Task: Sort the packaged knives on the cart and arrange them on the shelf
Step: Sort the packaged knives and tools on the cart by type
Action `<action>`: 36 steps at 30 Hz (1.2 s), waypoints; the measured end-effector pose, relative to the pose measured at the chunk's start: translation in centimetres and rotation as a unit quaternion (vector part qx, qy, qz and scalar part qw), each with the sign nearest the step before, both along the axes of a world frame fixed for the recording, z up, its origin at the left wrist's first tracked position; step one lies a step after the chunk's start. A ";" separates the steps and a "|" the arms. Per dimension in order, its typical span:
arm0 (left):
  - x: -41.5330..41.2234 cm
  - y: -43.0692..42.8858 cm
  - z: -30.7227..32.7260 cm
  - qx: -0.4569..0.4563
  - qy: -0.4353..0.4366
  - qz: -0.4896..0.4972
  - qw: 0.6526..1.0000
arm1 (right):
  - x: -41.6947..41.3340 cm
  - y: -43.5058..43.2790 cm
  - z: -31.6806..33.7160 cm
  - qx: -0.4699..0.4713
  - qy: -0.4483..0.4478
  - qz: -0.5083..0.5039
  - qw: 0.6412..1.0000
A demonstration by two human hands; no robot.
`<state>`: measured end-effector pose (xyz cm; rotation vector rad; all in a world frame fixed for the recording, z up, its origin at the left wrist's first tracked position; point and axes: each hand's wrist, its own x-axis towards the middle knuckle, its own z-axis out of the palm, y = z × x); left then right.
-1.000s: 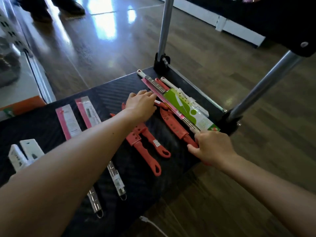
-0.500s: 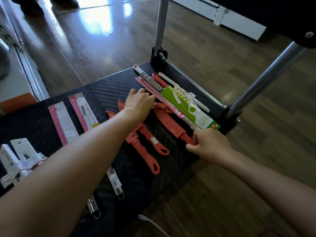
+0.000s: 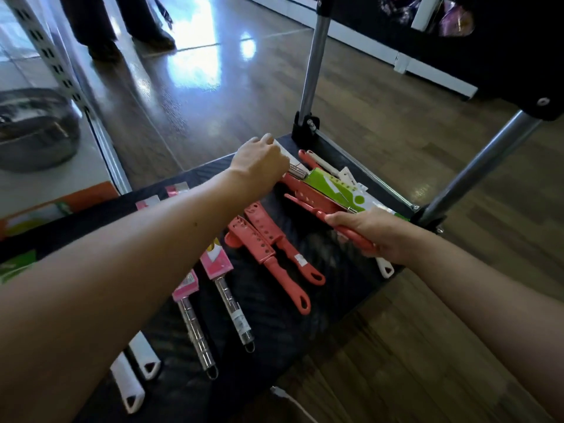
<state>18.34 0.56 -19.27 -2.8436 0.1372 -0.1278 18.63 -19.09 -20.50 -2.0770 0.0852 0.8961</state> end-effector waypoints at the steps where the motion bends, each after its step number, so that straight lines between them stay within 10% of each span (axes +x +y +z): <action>1: -0.4 0.5 0.4 0.008 0.003 0.003 1.000 | -0.2 0.2 0.2 0.009 0.016 -0.002 1.000; 8: -4.4 5.0 1.3 -0.006 0.020 0.136 0.990 | -1.6 2.0 0.9 -0.030 -0.030 0.022 0.999; 15: -9.1 6.8 -0.7 -0.261 0.010 0.318 0.911 | -3.7 3.9 -0.1 -0.015 -0.104 0.032 0.994; 18: -10.2 5.8 -1.7 -0.450 0.038 0.389 0.803 | -4.3 4.8 -0.8 -0.026 -0.135 0.051 0.989; 22: -11.5 2.0 -3.0 -0.702 0.044 0.429 0.567 | -4.4 5.8 -1.7 -0.044 -0.203 0.075 0.975; 28: -11.1 -4.4 -5.5 -0.784 0.014 0.428 0.449 | -4.3 5.2 -2.9 -0.205 -0.382 0.215 0.875; 36: -11.1 -8.4 -6.1 -0.792 -0.022 0.492 0.361 | -3.6 4.5 -3.6 -0.230 -0.421 0.210 0.852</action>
